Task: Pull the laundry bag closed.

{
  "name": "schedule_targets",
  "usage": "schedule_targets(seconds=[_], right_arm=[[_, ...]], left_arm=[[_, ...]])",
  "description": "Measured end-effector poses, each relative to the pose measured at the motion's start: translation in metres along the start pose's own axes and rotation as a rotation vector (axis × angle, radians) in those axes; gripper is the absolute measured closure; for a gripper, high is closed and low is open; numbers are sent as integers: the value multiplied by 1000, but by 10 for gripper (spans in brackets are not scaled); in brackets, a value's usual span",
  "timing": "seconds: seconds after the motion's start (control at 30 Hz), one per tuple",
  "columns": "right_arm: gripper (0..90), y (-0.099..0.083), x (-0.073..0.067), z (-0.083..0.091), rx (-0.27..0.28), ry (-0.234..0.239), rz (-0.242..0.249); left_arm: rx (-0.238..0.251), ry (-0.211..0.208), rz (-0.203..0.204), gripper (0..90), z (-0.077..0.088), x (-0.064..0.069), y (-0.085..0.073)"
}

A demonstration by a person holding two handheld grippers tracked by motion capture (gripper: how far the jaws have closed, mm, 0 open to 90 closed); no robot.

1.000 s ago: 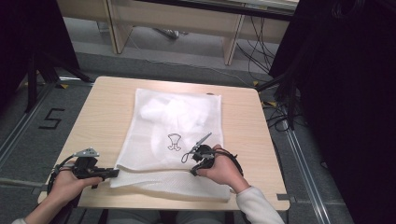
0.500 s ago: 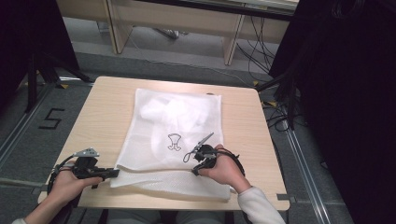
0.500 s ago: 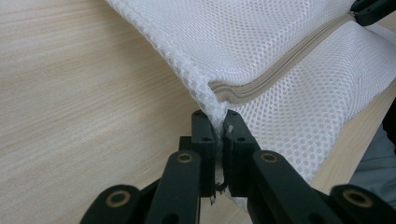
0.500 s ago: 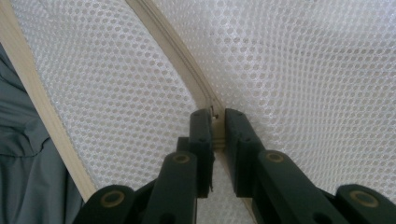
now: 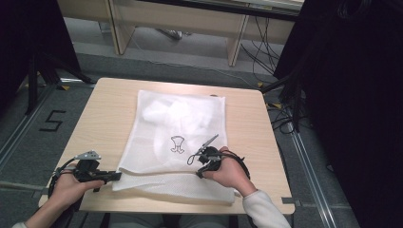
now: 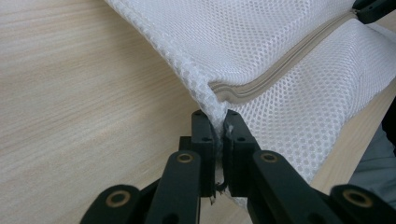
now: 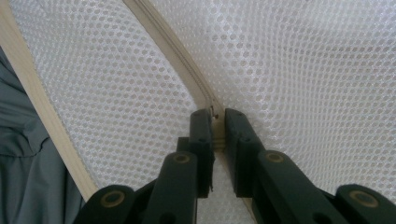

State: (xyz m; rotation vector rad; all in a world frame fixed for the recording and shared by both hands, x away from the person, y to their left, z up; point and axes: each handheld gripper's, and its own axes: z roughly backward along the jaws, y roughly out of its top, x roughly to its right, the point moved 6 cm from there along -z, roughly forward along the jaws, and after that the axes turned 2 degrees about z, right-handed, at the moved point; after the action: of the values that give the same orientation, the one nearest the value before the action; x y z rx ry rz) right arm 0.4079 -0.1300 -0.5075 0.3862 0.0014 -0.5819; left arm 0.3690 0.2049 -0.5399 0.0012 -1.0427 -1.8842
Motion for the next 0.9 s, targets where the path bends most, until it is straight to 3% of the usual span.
schedule_targets(seconds=[0.43, 0.53, 0.6, 0.9], right_arm=[[827, -8, 7, 5, 6, -12, -16], [827, -9, 7, 7, 15, -5, -22], [827, -10, 7, 6, 10, -9, -23], [827, -12, 6, 5, 20, -8, -22]], left_arm=[[-2, 2, 3, 842, 0, 0, 0], [16, 5, 3, 842, -1, 0, 0], [-5, 4, 1, 842, 0, -1, 0], [-9, 6, 3, 842, 0, -1, -1]])
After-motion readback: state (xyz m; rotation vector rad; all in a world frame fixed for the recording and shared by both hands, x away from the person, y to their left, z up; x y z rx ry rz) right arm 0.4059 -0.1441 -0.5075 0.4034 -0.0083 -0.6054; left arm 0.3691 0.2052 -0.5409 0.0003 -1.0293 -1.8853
